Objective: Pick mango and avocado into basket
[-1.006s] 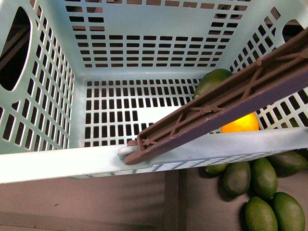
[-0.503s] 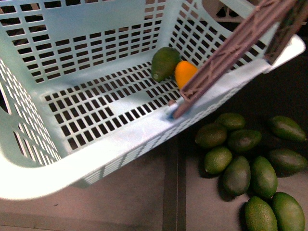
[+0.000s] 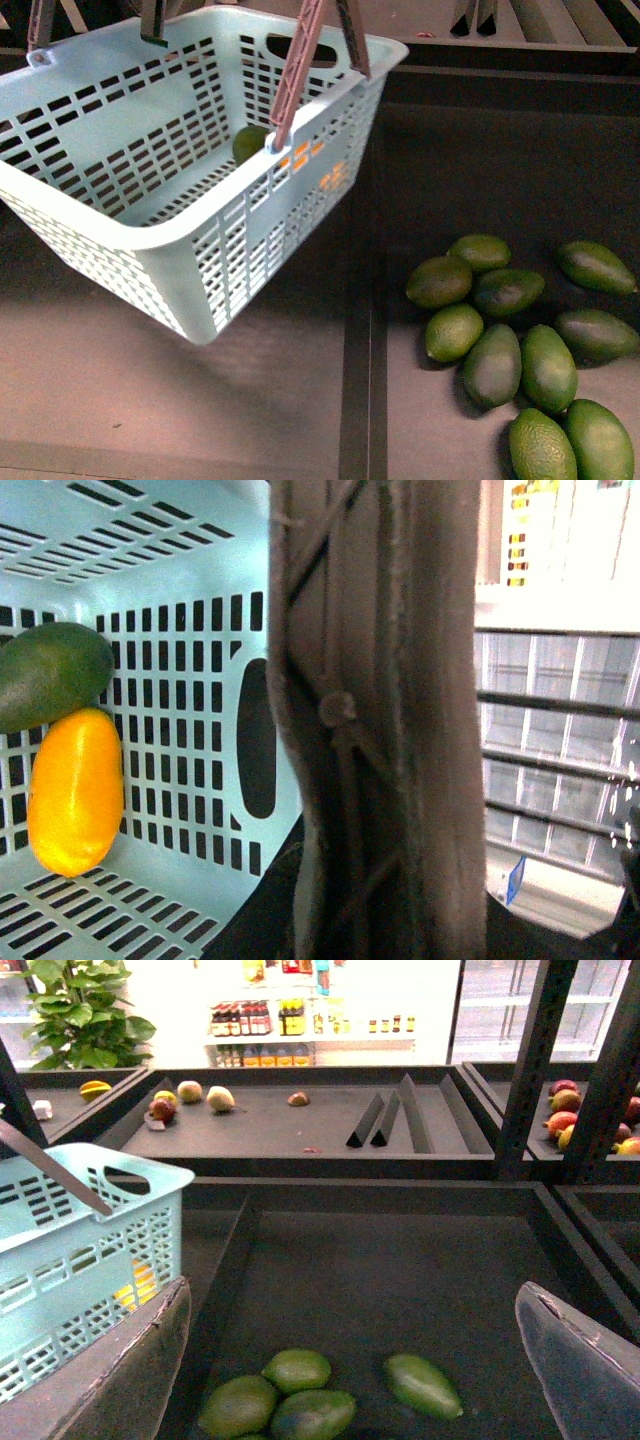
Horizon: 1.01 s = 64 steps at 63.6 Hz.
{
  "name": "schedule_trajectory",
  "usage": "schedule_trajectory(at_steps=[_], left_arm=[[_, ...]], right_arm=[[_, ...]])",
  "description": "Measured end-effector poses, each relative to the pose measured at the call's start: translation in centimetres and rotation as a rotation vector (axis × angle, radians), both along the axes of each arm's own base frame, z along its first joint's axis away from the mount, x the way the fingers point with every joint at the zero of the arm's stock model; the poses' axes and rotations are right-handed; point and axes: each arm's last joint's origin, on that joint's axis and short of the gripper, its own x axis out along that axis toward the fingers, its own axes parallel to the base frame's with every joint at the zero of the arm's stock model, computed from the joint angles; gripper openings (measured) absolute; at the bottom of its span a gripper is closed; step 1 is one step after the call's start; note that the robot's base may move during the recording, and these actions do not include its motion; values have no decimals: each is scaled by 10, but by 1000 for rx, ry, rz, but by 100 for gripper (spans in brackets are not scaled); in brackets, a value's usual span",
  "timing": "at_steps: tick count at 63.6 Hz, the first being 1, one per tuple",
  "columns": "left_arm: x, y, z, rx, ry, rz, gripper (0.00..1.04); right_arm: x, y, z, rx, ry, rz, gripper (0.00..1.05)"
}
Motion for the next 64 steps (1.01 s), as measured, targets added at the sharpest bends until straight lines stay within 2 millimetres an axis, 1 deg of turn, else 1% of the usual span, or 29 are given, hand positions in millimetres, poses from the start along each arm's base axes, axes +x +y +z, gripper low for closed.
schedule_trajectory(at_steps=[5,11,17,23,29,34,38,43,49,51,55,56,59,64], left_arm=[[26,14,-5,-3,-31,54,14],[44,28,-11,-12,-52,110,14],[53,42,-23,-12,-48,156,14],[56,54,-36,-14,-42,200,14],[50,65,-53,-1,-18,229,14],[39,72,-70,6,13,254,14],[29,75,-71,-1,18,249,14],[16,76,-78,1,46,250,14],[5,77,-77,-2,54,252,14],[1,77,-77,-6,59,256,17],[-10,77,-76,-11,75,270,31],[-12,77,-76,-12,76,271,33],[-19,78,-70,-13,80,292,44],[-27,80,-59,-11,79,316,58]], right_arm=[[0,0,0,0,0,0,96],[0,0,0,0,0,0,96],[0,0,0,0,0,0,96],[0,0,0,0,0,0,96],[0,0,0,0,0,0,96],[0,0,0,0,0,0,96],[0,0,0,0,0,0,96],[0,0,0,0,0,0,96],[0,0,0,0,0,0,96],[0,0,0,0,0,0,96],[0,0,0,0,0,0,96],[0,0,0,0,0,0,96],[0,0,0,0,0,0,96],[0,0,0,0,0,0,96]])
